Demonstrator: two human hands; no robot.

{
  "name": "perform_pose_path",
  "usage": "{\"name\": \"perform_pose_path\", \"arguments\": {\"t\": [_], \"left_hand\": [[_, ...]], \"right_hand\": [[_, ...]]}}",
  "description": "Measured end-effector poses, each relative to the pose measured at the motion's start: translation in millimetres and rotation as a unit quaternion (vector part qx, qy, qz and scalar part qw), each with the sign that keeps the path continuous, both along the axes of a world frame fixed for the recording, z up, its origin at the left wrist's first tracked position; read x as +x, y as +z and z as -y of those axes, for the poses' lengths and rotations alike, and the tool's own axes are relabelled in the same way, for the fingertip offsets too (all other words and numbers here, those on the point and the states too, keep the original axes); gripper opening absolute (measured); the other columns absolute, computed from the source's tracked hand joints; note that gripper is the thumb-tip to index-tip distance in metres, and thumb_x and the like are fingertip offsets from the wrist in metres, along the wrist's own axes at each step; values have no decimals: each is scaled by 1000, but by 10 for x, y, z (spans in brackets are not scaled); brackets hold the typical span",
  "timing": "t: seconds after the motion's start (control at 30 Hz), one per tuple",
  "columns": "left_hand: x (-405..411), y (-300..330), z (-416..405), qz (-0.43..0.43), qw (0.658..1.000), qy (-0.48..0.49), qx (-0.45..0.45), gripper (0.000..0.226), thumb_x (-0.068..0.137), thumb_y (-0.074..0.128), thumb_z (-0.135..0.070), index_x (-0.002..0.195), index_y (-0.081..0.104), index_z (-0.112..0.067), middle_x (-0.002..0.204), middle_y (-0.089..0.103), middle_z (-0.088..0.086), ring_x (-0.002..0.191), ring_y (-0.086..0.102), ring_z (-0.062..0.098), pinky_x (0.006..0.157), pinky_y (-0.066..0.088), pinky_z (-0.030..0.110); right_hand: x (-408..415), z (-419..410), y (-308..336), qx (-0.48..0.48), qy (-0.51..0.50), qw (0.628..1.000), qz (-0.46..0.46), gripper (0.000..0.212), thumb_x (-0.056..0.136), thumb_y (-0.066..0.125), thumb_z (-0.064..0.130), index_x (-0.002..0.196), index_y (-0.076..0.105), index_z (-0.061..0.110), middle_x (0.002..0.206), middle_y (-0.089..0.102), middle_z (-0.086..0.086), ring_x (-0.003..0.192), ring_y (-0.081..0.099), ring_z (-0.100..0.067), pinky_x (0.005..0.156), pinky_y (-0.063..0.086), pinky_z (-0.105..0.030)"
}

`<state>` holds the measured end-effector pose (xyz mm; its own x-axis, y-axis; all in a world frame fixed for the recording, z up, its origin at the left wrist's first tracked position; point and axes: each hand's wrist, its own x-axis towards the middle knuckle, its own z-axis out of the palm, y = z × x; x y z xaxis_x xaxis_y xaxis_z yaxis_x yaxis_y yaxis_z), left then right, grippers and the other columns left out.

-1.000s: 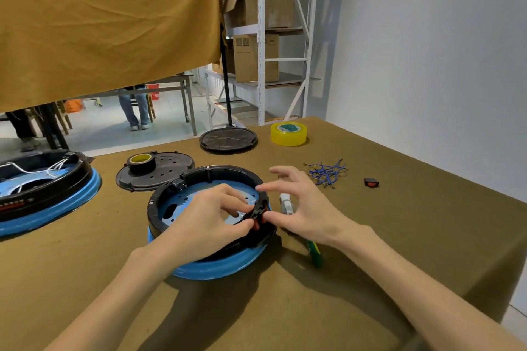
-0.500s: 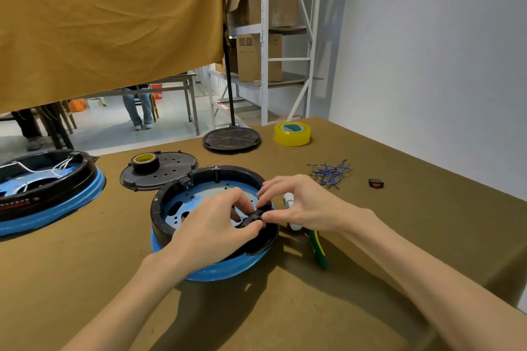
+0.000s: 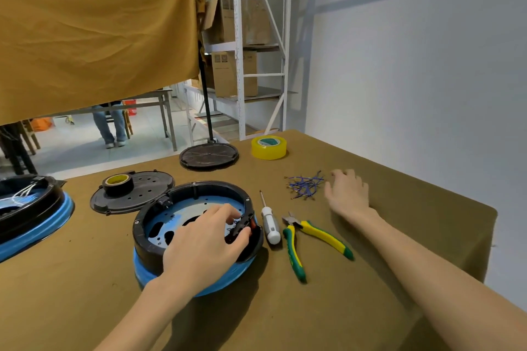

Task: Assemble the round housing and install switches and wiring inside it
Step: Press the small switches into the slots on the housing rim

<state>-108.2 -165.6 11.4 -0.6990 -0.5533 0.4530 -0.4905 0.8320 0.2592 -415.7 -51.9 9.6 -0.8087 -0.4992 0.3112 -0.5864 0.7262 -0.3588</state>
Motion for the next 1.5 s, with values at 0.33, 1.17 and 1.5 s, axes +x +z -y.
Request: {"name": "perform_pose_path", "arguments": {"t": [0.33, 1.17, 1.5], "left_hand": [[6, -6, 7, 16, 1000, 2, -7, 44, 92, 39, -74, 123, 52, -47, 111, 66, -26, 86, 62, -2, 66, 53, 17], [265, 255, 260, 91, 969, -158, 165, 62, 85, 79, -46, 139, 49, -43, 128, 55, -24, 107, 60, -2, 93, 55, 19], [332, 330, 280, 97, 959, -178, 196, 56, 87, 79, -34, 136, 53, -42, 117, 56, -23, 99, 64, -1, 87, 57, 18]], "right_hand": [[-133, -219, -262, 56, -75, 995, -33, 28, 103, 47, 30, 123, 64, 20, 126, 59, -11, 119, 54, -34, 101, 42, -42], [1807, -127, 72, -311, 384, 848, 191, 27, 83, 78, 14, 102, 72, 31, 87, 71, 11, 84, 71, -14, 72, 57, -21], [1964, -186, -123, -349, 388, 835, 174, 27, 88, 76, 19, 112, 72, 30, 93, 73, 13, 90, 71, -15, 74, 58, -20]]}}
